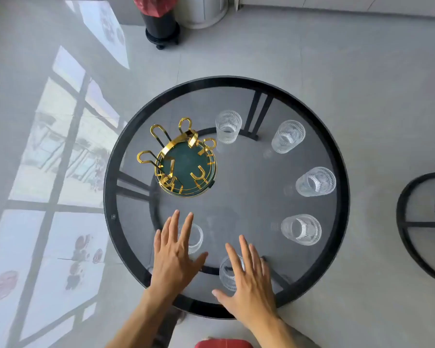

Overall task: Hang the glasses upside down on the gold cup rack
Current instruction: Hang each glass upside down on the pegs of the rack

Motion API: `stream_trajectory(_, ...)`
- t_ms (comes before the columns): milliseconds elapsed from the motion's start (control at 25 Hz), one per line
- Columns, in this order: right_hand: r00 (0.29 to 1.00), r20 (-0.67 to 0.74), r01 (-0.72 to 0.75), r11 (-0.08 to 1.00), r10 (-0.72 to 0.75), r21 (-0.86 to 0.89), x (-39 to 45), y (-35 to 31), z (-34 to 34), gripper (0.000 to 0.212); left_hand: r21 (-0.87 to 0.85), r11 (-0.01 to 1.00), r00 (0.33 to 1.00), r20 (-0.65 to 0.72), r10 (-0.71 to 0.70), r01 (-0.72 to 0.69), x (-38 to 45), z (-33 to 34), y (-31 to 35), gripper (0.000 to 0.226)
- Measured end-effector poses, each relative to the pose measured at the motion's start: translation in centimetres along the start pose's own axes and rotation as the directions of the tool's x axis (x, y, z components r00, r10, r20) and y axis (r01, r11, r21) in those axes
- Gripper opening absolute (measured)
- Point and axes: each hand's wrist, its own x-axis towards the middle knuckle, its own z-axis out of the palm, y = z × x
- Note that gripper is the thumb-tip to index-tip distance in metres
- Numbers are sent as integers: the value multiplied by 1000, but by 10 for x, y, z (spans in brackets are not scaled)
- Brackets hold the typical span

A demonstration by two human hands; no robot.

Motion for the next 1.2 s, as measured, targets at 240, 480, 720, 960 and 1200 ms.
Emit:
stream_trajectory(240, 959, -250, 128, 991, -136, -47, 42, 18, 53, 61, 5, 982, 964, -190, 186, -189, 37, 69, -34, 66)
stream_trajectory(480, 790, -555, 257, 963, -260, -85, 70, 21, 70, 39, 77, 957, 874, -393, 287, -280, 48, 88, -44, 45)
stream_trajectory(720, 743, -608, 248, 959, -280, -139, 75, 17, 74, 34, 114, 952, 851, -427, 305, -284, 46, 87, -40, 43)
stream_trajectory(960, 725, -646, 228, 968, -240, -104, 69, 19, 79, 41, 120, 949, 815, -488, 311, -290, 38, 92, -39, 47)
stream_trajectory(1200, 615, -761, 267, 963, -207, -46, 70, 18, 88, 43, 106, 949, 807, -502, 310, -298, 37, 96, -40, 53)
